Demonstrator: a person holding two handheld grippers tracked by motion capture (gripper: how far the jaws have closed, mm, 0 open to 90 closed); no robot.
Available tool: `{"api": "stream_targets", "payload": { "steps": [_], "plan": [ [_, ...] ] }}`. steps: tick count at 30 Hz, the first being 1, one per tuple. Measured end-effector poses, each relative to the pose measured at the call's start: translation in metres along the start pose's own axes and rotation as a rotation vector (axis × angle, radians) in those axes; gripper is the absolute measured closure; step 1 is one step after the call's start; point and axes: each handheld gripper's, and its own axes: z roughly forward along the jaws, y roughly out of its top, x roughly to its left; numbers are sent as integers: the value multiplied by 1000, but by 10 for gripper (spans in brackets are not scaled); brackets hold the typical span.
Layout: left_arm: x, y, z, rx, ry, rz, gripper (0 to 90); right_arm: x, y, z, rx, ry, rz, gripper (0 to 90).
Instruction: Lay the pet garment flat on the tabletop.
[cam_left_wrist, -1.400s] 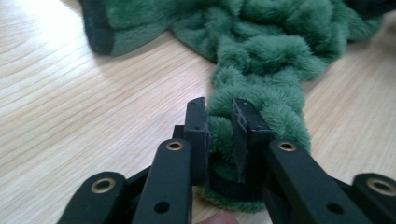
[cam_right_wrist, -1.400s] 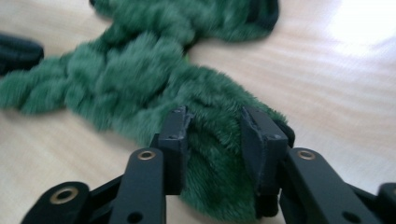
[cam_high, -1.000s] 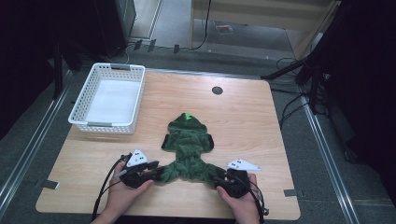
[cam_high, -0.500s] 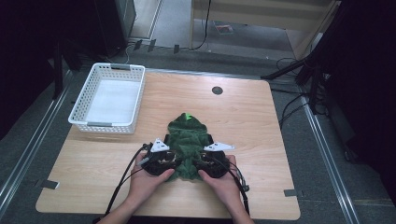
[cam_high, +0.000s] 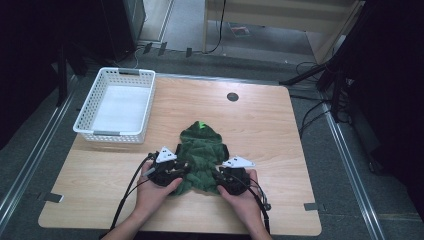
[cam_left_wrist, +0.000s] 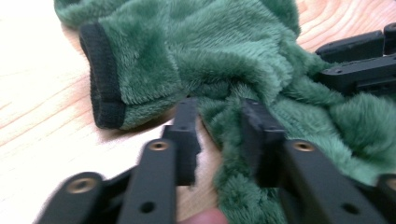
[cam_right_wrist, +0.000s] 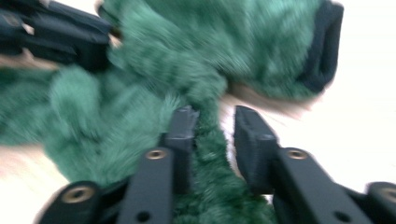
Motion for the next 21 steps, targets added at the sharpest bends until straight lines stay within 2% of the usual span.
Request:
{"api": "stream_targets", "payload": {
  "steps": [2, 5, 8, 10, 13, 15, 17, 19, 21],
  "plan": [
    [2, -1, -8, -16, -10, -15, 583, 0, 1, -7, -27, 19, 13, 654],
    [8, -5, -22, -27, -39, -27, 565, -3, 0, -20, -58, 34, 23, 654],
    [12, -17, -37, -10, -46, -5, 563, -8, -5, -32, -70, 35, 30, 655],
    [14, -25, -43, 1, -54, -2, 568, -11, -12, -38, -56, 38, 31, 655],
    [14, -34, -49, 30, -61, 17, 616, -12, -24, -40, -24, 46, 28, 661],
    [11, -37, -49, 51, -64, 51, 650, -10, -31, -39, -2, 58, 29, 668],
    [8, -38, -49, 62, -45, 91, 704, -6, -35, -39, 20, 75, 18, 665],
    [9, -38, -48, 63, -44, 102, 740, -3, -32, -40, 17, 92, -10, 649],
    [11, -39, -47, 66, -52, 102, 755, -6, -20, -43, -23, 91, -25, 636]
  ]
}}
